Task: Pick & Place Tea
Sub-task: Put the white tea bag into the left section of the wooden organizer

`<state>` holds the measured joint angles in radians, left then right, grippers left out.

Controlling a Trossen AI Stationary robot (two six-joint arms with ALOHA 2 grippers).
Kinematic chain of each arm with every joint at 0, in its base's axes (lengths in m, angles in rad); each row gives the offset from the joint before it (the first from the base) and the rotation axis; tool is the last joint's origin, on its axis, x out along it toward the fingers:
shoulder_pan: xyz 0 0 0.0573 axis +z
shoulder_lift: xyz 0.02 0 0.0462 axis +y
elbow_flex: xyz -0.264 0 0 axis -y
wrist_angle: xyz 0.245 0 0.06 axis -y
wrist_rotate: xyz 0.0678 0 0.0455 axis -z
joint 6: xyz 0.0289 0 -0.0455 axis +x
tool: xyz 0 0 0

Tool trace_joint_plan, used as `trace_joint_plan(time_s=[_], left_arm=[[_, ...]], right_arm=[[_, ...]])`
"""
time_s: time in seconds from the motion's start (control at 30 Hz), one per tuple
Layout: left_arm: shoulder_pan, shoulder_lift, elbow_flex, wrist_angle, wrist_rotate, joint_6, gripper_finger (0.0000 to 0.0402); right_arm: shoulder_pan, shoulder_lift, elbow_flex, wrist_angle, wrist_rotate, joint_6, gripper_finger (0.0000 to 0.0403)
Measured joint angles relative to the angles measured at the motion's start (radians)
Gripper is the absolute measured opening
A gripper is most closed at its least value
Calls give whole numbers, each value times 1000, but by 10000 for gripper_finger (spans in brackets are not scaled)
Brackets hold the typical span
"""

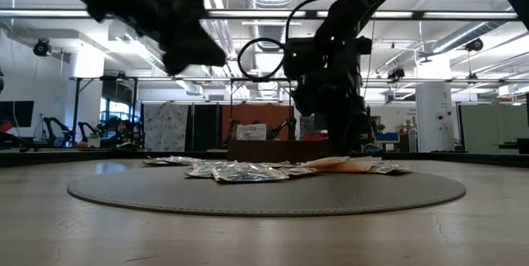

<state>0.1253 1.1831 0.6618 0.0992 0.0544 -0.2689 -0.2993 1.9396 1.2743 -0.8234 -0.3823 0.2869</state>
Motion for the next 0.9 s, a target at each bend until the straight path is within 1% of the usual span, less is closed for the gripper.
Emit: trace_joint_plan(time_s=[0.13, 0.3, 0.47, 0.63, 0.83, 0.9], left_arm=[[-1, 150, 59, 60, 99, 4, 78], [0, 308, 143, 59, 130, 17, 78], [-16, 437, 217, 61, 230, -25, 78], [-48, 536, 278, 67, 243, -53, 78], [-90, 618, 345, 72, 242, -98, 78], [-104, 643, 362, 74, 242, -98, 78]], right_arm=[[0, 0, -23, 28, -43, 2, 178], [0, 0, -42, 89, -67, 2, 178], [0, 0, -36, 105, -70, -22, 178], [0, 0, -38, 103, -71, -80, 178], [0, 0, -39, 106, -74, -157, 178], [1, 0, -40, 108, -89, -180, 178]])
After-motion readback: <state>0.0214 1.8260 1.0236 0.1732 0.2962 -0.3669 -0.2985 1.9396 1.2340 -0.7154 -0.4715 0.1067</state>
